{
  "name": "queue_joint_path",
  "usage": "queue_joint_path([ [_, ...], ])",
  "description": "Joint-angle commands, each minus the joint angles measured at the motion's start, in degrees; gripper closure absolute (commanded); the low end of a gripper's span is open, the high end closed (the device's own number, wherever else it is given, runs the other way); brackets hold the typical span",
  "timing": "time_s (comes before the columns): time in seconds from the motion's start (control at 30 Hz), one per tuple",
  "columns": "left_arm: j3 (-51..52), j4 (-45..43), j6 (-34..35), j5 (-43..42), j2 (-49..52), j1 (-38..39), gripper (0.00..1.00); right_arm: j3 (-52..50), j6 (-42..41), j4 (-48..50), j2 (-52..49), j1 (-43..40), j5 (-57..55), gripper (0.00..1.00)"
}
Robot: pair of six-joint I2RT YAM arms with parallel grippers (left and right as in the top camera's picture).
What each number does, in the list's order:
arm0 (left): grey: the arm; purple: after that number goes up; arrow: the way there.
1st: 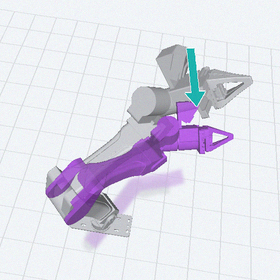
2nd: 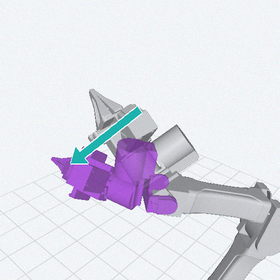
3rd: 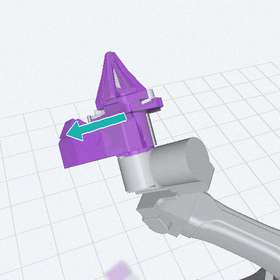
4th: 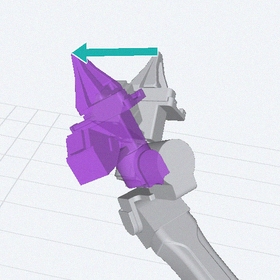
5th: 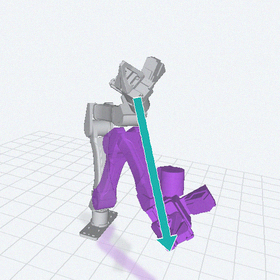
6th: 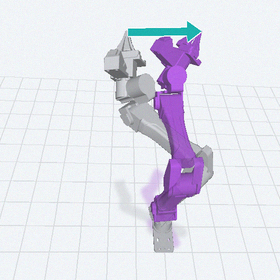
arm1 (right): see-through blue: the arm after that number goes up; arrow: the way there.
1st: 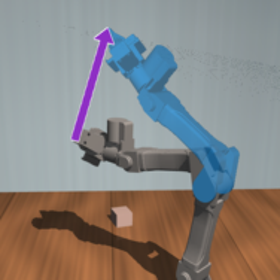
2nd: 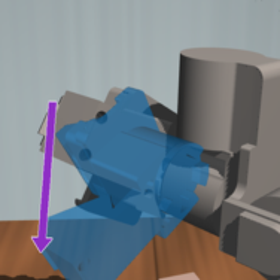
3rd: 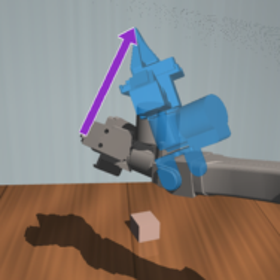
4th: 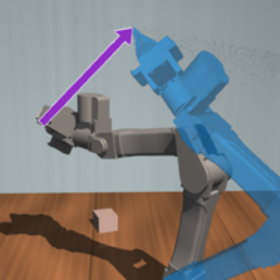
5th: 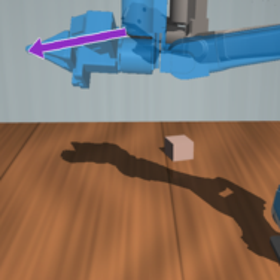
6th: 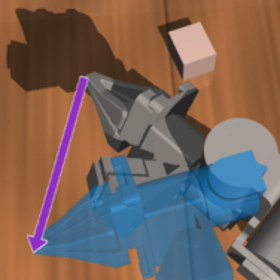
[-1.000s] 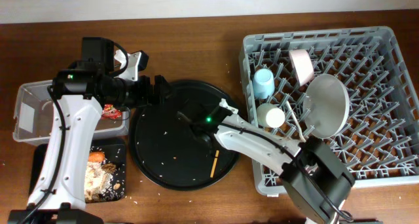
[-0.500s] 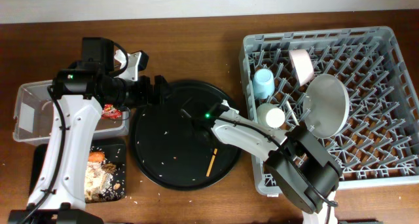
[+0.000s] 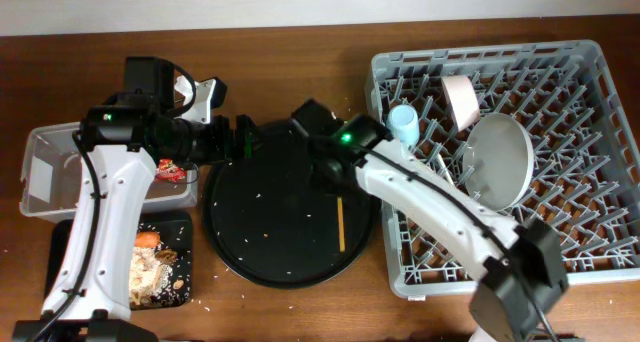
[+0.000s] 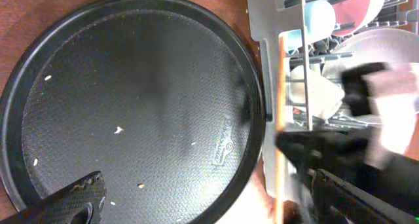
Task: Sort waste into correct bins and load items into the dishwasher rack
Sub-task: 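Carry the chopsticks into the rack and release them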
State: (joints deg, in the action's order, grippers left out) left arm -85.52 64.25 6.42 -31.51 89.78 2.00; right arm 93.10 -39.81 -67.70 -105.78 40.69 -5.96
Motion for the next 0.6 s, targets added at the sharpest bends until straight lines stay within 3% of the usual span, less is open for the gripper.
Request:
queue_joint_path([
  [0.0, -0.98, 0.09, -0.68, -0.17, -1.09, -0.31, 0.01, 7.17, 8.66, -8.0, 3.76, -4.66, -3.21, 0.96],
  [0.13, -0.98, 0.09, -0.68, -0.17, -1.09, -0.31, 0.01, 8.02, 27.47, -15.74, 5.44, -16.11, -6.95, 0.96],
  [0.2, -0.98, 0.09, -0.68, -0.17, -1.09, -0.31, 0.01, 7.96, 27.61, -17.0, 5.33, -22.01, -15.67, 0.96],
  [0.3, -0.98, 0.09, -0.68, -0.17, -1.09, -0.31, 0.01, 7.93, 29.07, -16.94, 4.9, -27.98, -16.61, 0.96],
  [0.43, -0.98, 0.09, -0.68, -0.17, -1.09, -0.31, 0.01, 5.81, 31.04, -15.8, 4.79, -29.94, -16.61, 0.96],
  [0.57, -0.98, 0.09, -0.68, -0.17, -1.09, -0.31, 0.01, -4.44, 34.95, -6.56, 4.79, -29.94, -16.63, 0.96],
])
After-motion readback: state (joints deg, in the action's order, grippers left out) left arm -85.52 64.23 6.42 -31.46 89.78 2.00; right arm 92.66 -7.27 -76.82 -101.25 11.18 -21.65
